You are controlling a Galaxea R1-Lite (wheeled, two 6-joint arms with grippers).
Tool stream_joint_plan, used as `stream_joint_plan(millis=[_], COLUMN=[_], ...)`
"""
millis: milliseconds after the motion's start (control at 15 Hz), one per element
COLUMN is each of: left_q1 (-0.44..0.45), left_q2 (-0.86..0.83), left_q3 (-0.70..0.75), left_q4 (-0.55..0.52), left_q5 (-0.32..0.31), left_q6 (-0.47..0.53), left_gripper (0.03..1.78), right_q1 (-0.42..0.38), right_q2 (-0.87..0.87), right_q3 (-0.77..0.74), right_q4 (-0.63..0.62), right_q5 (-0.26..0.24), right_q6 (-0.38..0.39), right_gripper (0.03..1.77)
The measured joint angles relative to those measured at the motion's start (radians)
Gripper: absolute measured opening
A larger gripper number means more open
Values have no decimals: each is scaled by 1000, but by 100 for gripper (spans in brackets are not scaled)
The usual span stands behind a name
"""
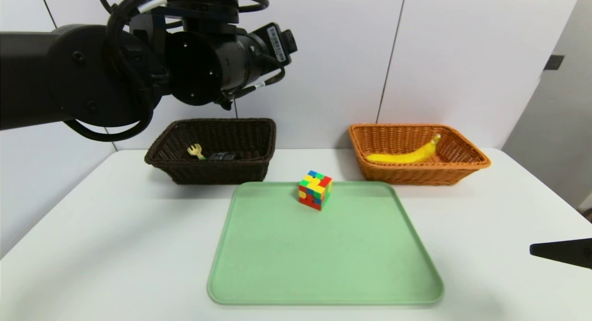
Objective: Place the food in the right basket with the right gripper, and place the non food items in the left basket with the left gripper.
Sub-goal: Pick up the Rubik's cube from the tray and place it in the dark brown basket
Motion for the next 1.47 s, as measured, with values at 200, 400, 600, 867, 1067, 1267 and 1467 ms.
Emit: stream_joint_plan(millis=[200,400,600,867,1067,1267,1467], left_q1=[-40,-76,-103,-112,-111,-113,-113], left_q2=[-41,-90,-113,-66,4,54,101], left_q3=[106,279,484,711,768,779,781], left_q4=[75,48,-107,-435,-601,-629,-657], left_q5=[-14,-103,-168,-238,-251,-253,-246], left_q6=[11,90,213,339,369,366,362], left_gripper=[167,168,169,169,169,169,169], right_q1=[0,0,1,0,0,-1,-2], right_q2=[-1,-3,-3,-3,-3,-2,0], right_q3=[-3,-4,-4,-5,0,2,2], right_q4=[0,0,0,0,0,0,-3], right_q5=[0,0,0,0,-1,-1,-1], right_q6=[0,-1,-1,0,0,0,0], right_gripper=[170,170,170,170,170,170,170])
